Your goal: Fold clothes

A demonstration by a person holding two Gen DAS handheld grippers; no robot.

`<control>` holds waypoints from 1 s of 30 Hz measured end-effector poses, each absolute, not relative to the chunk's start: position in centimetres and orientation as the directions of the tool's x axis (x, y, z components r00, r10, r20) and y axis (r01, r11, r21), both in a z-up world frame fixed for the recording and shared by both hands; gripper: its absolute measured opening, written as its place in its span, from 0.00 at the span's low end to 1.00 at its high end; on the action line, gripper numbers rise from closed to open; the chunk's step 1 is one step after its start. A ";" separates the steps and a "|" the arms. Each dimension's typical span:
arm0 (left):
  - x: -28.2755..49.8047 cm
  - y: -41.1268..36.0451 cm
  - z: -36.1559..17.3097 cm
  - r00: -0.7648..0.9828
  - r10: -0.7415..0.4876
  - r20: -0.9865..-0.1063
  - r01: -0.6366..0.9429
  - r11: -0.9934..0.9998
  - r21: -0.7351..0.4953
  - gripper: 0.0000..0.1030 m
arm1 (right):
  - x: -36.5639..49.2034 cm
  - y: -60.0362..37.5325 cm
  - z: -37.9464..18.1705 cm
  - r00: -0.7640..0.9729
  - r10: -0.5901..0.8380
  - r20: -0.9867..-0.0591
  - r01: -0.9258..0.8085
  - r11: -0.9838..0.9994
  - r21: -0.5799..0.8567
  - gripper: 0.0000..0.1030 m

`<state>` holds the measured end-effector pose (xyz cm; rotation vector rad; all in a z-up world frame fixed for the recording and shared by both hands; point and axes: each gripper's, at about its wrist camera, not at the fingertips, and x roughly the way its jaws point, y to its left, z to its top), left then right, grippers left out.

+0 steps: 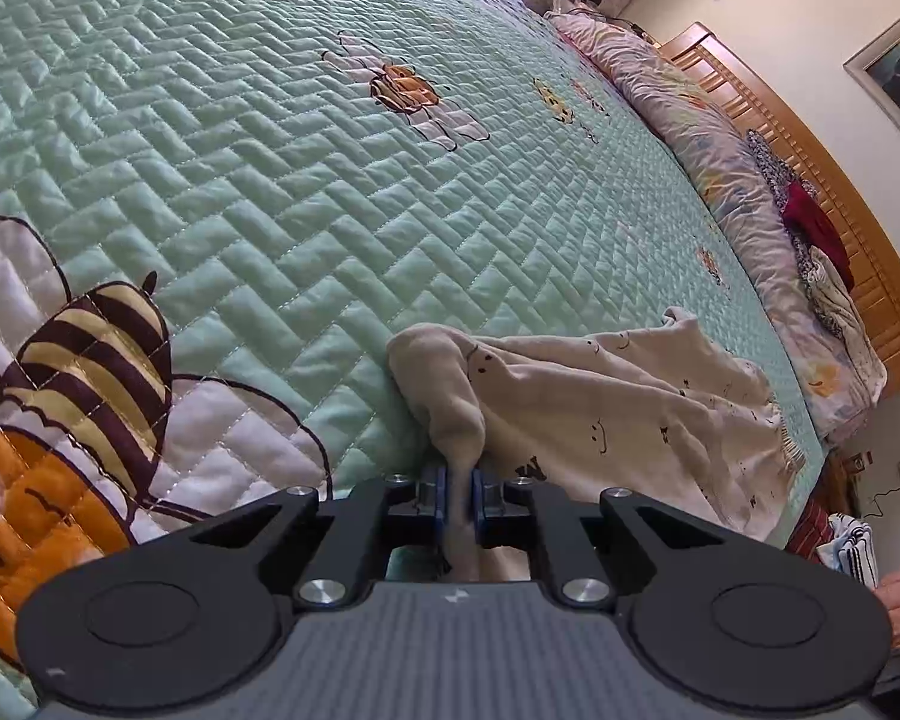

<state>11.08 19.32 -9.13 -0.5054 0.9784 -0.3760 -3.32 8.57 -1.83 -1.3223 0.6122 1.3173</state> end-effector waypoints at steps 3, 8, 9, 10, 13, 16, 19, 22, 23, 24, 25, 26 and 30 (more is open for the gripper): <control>11.4 19.3 -9.1 0.504 -0.515 -0.694 0.054 0.820 -0.570 0.11 | -3.9 8.5 -1.2 0.196 0.324 -0.926 -0.922 -0.261 -0.286 0.43; 11.5 19.9 -9.5 0.495 -0.546 -0.676 0.053 0.795 -0.604 0.11 | -4.4 7.6 0.2 0.174 0.408 -0.896 -0.959 -0.137 -0.249 0.43; 11.5 20.2 -9.6 0.494 -0.557 -0.667 0.052 0.785 -0.617 0.11 | -4.0 7.2 0.7 0.192 0.441 -0.877 -0.964 -0.083 -0.252 0.43; 11.5 20.4 -9.8 0.494 -0.566 -0.660 0.050 0.777 -0.628 0.11 | -3.3 6.6 1.4 0.225 0.480 -0.848 -0.965 -0.009 -0.261 0.43; 11.5 20.2 -9.6 0.496 -0.562 -0.661 0.074 0.786 -0.613 0.11 | -0.6 5.1 2.8 0.329 0.573 -0.750 -0.943 0.239 -0.231 0.53; 11.4 20.1 -9.6 0.502 -0.557 -0.661 0.089 0.794 -0.602 0.11 | 1.4 4.8 1.2 0.283 0.566 -0.774 -0.945 0.305 -0.122 0.57; 10.9 20.3 -9.7 0.523 -0.558 -0.644 0.084 0.786 -0.613 0.11 | -0.5 5.0 -0.4 0.227 0.573 -0.788 -0.969 0.217 -0.121 0.68; 10.1 20.5 -9.7 0.558 -0.551 -0.620 0.072 0.777 -0.625 0.12 | -1.5 3.2 0.5 0.233 0.625 -0.745 -0.961 0.265 -0.079 0.67; 9.7 20.5 -9.6 0.571 -0.549 -0.610 0.072 0.774 -0.629 0.12 | -1.9 2.5 0.9 0.250 0.631 -0.734 -0.955 0.286 -0.079 0.67; 9.3 20.7 -9.5 0.585 -0.546 -0.599 0.070 0.770 -0.634 0.13 | -2.0 1.6 1.3 0.258 0.638 -0.725 -0.948 0.311 -0.064 0.67; 8.9 20.8 -9.4 0.599 -0.543 -0.588 0.068 0.766 -0.639 0.14 | -1.8 0.7 1.7 0.257 0.651 -0.714 -0.941 0.336 -0.031 0.67; 8.4 21.1 -9.2 0.615 -0.541 -0.574 0.065 0.760 -0.647 0.18 | -1.7 -0.3 2.2 0.252 0.667 -0.701 -0.933 0.361 0.008 0.67; 5.9 23.0 -7.9 0.682 -0.537 -0.497 0.064 0.720 -0.691 0.24 | -1.2 -4.3 2.9 0.265 0.720 -0.641 -0.874 0.461 0.156 0.67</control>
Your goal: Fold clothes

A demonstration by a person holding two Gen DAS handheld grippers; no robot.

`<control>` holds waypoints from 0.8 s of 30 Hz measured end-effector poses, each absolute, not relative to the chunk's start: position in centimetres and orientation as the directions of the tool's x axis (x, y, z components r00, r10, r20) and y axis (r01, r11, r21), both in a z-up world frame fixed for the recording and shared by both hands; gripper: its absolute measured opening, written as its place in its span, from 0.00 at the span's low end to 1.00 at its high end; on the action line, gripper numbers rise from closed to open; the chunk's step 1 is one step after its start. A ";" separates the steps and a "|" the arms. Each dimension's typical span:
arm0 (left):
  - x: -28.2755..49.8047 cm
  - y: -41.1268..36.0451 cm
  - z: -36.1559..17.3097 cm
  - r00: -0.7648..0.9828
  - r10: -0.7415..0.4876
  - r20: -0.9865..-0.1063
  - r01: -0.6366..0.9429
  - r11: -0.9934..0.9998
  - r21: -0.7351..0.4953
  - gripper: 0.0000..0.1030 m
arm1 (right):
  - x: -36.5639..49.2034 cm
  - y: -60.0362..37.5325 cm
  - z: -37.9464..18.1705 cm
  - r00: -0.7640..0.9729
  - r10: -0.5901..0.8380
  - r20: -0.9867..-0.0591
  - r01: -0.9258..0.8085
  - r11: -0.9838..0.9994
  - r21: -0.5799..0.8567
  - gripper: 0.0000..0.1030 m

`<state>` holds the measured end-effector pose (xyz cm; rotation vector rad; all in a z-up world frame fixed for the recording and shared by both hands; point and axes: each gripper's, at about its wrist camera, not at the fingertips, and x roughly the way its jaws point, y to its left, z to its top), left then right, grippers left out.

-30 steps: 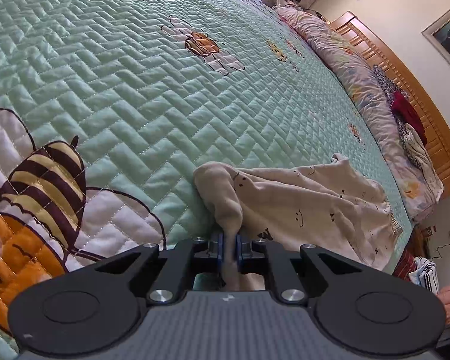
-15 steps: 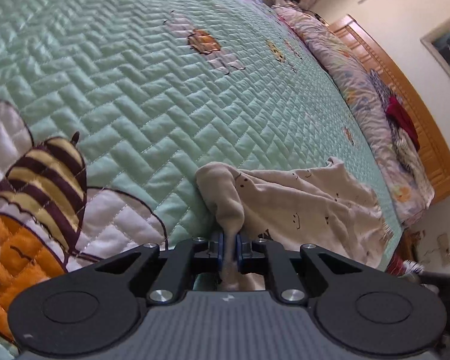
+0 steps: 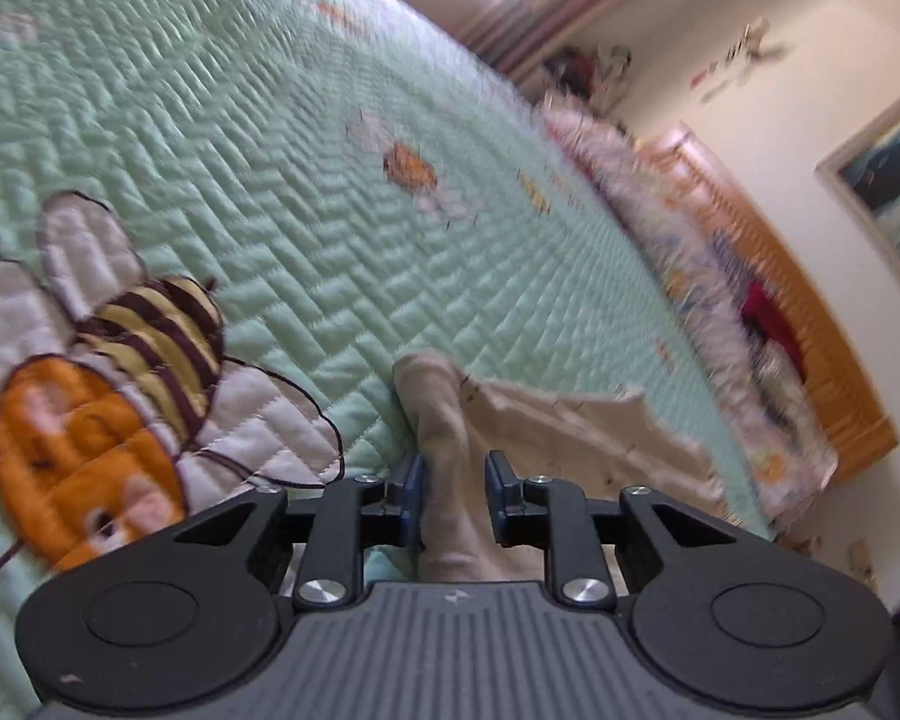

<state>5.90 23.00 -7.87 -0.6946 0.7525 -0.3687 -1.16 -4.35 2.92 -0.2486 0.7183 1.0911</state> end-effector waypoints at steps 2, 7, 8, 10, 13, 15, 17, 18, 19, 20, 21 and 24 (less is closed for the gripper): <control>4.4 23.6 -7.2 0.701 -0.526 -0.482 0.070 0.723 -0.688 0.30 | -0.6 -6.2 3.0 0.278 0.746 -0.605 -0.832 0.502 0.237 0.67; 1.4 22.3 -7.1 0.650 -0.533 -0.542 0.170 0.797 -0.579 0.34 | 3.2 -8.8 0.5 0.290 0.821 -0.491 -0.689 0.535 0.488 0.67; 1.1 22.0 -7.4 0.634 -0.541 -0.553 0.190 0.802 -0.567 0.34 | 3.7 -9.3 0.3 0.294 0.831 -0.472 -0.655 0.534 0.535 0.67; 0.6 21.5 -7.6 0.619 -0.555 -0.556 0.244 0.809 -0.535 0.34 | 4.7 -9.9 0.0 0.297 0.853 -0.429 -0.586 0.517 0.624 0.67; 0.3 21.0 -7.8 0.581 -0.599 -0.551 0.330 0.793 -0.513 0.37 | 6.9 -10.2 -0.2 0.291 0.885 -0.364 -0.502 0.465 0.729 0.68; 0.3 20.4 -7.9 0.546 -0.612 -0.572 0.369 0.789 -0.492 0.41 | 8.8 -9.2 -0.4 0.267 0.903 -0.336 -0.462 0.426 0.778 0.68; 0.1 19.7 -7.9 0.508 -0.619 -0.599 0.401 0.785 -0.472 0.43 | 10.5 -8.1 -0.7 0.250 0.911 -0.329 -0.420 0.408 0.810 0.68; -0.1 19.6 -7.7 0.488 -0.617 -0.617 0.405 0.786 -0.466 0.46 | 11.1 -7.5 -1.0 0.248 0.903 -0.352 -0.401 0.426 0.811 0.68; -0.4 19.6 -7.4 0.479 -0.608 -0.634 0.400 0.793 -0.459 0.47 | 11.7 -6.8 -1.3 0.246 0.894 -0.374 -0.381 0.444 0.811 0.68; -0.8 19.6 -7.0 0.475 -0.595 -0.648 0.390 0.803 -0.451 0.48 | 12.2 -6.2 -1.9 0.247 0.880 -0.406 -0.362 0.473 0.803 0.68; -1.4 19.8 -6.6 0.483 -0.581 -0.655 0.376 0.813 -0.444 0.53 | 12.6 -5.6 -2.6 0.249 0.861 -0.444 -0.344 0.508 0.790 0.68; -3.6 21.5 -5.9 0.537 -0.545 -0.644 0.299 0.837 -0.459 0.67 | 12.8 -5.3 -4.2 0.271 0.849 -0.453 -0.316 0.523 0.792 0.68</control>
